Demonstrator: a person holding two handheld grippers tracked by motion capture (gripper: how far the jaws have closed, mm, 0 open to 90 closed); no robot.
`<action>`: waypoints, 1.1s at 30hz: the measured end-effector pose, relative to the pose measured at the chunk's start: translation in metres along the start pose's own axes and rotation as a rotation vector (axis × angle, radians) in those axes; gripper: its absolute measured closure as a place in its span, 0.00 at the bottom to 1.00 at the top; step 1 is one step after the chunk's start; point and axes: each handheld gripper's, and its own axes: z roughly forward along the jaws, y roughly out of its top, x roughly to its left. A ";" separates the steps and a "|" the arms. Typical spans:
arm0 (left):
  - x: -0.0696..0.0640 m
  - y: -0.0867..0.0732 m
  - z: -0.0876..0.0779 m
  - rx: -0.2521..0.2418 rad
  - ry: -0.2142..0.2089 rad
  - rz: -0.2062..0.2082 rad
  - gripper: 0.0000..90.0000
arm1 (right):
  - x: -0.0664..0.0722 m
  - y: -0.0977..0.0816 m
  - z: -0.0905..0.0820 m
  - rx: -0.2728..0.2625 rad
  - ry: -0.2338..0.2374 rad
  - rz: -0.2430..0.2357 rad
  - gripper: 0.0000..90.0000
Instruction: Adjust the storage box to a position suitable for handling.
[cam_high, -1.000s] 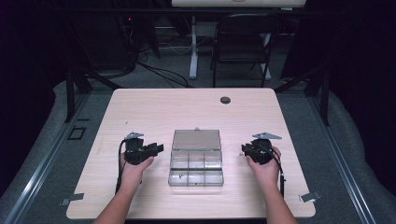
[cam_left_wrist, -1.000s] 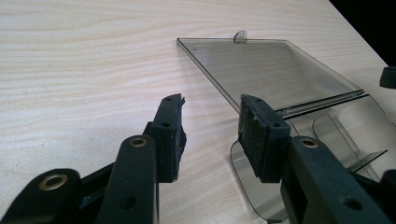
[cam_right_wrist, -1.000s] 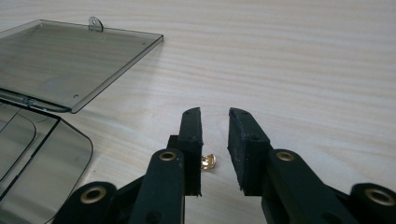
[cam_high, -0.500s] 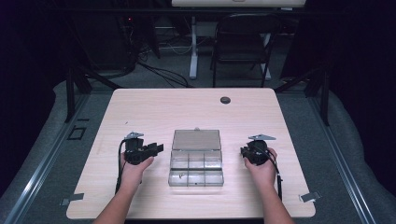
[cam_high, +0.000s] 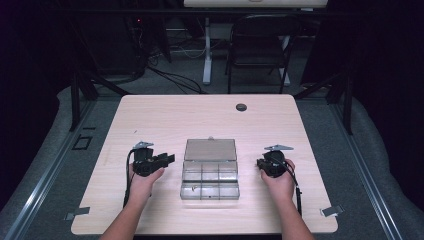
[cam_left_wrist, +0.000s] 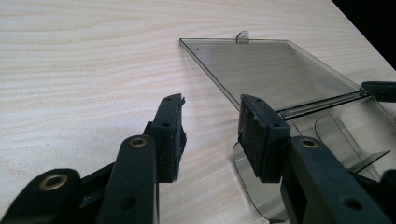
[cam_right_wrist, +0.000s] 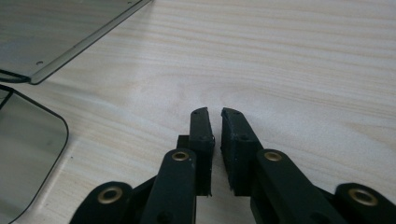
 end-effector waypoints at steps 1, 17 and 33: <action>0.000 0.000 0.000 0.000 0.000 0.000 0.67 | 0.000 0.000 0.000 -0.004 0.004 0.004 0.94; 0.001 0.000 0.000 0.003 0.006 0.003 0.67 | 0.002 0.000 0.002 -0.012 0.035 0.003 0.98; 0.002 0.001 -0.001 0.000 0.005 0.002 0.67 | 0.007 0.005 -0.008 -0.054 0.034 -0.028 0.98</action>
